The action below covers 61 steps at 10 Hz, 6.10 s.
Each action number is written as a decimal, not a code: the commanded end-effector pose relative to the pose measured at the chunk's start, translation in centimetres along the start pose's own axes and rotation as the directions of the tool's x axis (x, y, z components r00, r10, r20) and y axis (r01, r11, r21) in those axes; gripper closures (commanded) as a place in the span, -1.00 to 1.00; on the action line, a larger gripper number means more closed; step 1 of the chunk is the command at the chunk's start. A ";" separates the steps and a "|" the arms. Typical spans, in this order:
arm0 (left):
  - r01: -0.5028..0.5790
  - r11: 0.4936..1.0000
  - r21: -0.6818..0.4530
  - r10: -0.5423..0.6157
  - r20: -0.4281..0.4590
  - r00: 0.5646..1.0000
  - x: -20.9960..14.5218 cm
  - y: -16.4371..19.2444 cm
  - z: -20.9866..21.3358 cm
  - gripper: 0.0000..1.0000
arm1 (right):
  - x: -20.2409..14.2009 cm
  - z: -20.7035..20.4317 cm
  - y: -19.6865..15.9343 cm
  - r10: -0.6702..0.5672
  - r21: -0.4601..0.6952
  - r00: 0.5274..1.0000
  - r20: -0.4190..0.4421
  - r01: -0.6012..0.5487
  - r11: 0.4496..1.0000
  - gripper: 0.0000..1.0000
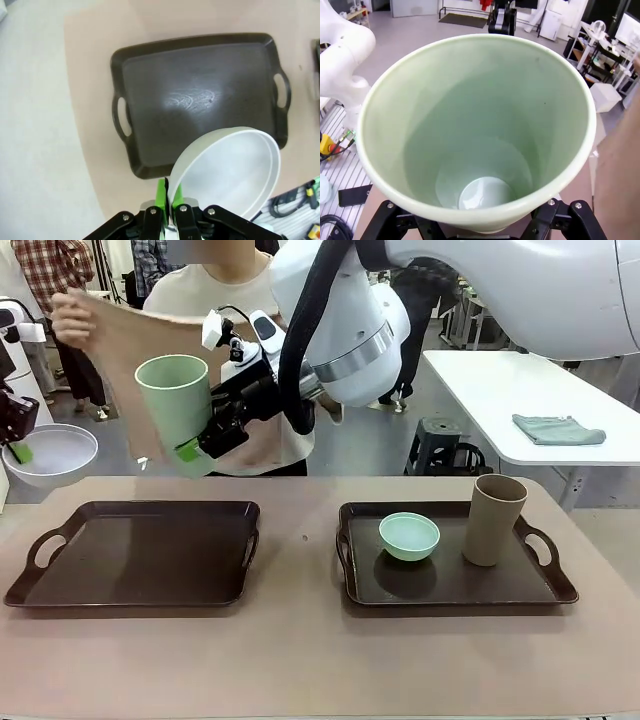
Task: Set up a tray with a mat and arrange the tableware.
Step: Pick up the Picnic Bowl and Reusable plastic cup from the Handle tray in front of the human's position and hold them in the air, then place the Picnic Bowl and Reusable plastic cup back onto the Handle tray in front of the human's position.
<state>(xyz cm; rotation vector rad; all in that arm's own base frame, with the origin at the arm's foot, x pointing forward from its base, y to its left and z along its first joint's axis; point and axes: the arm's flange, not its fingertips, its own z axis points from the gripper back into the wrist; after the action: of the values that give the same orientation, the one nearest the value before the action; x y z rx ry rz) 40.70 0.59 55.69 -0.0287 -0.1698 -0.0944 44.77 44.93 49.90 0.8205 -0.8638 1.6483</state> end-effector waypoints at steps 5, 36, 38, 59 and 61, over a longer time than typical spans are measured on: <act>0.006 1.000 0.000 -0.006 -0.003 1.000 0.1 0.1 -0.2 1.00 | 0.5 0.1 0.2 0.001 0.001 1.000 0.008 -0.001 1.000 0.51; 0.006 1.000 0.000 -0.006 -0.003 1.000 0.1 0.1 -0.2 1.00 | 0.5 0.1 0.2 0.001 0.001 1.000 0.008 -0.001 1.000 0.51; -0.002 0.999 -0.035 0.002 0.005 1.000 0.8 1.1 -2.3 0.91 | -1.6 -1.0 -0.2 0.019 0.009 1.000 -0.004 -0.019 1.000 -0.63; 0.021 0.989 -0.148 -0.043 -0.148 0.988 3.9 2.3 -19.8 0.91 | -18.4 -14.9 -4.5 -0.271 0.151 0.961 0.053 0.260 0.954 -0.63; 0.033 0.983 -0.180 -0.055 -0.123 0.991 4.4 2.1 -20.9 0.91 | -18.7 -15.2 -4.4 -0.270 0.155 0.962 0.044 0.261 0.953 -0.63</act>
<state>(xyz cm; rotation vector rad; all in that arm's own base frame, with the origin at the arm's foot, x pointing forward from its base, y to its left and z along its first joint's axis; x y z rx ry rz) 48.49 1.59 36.38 -0.1587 -0.0010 -0.1312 51.12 49.40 26.75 1.0508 -0.6778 1.4638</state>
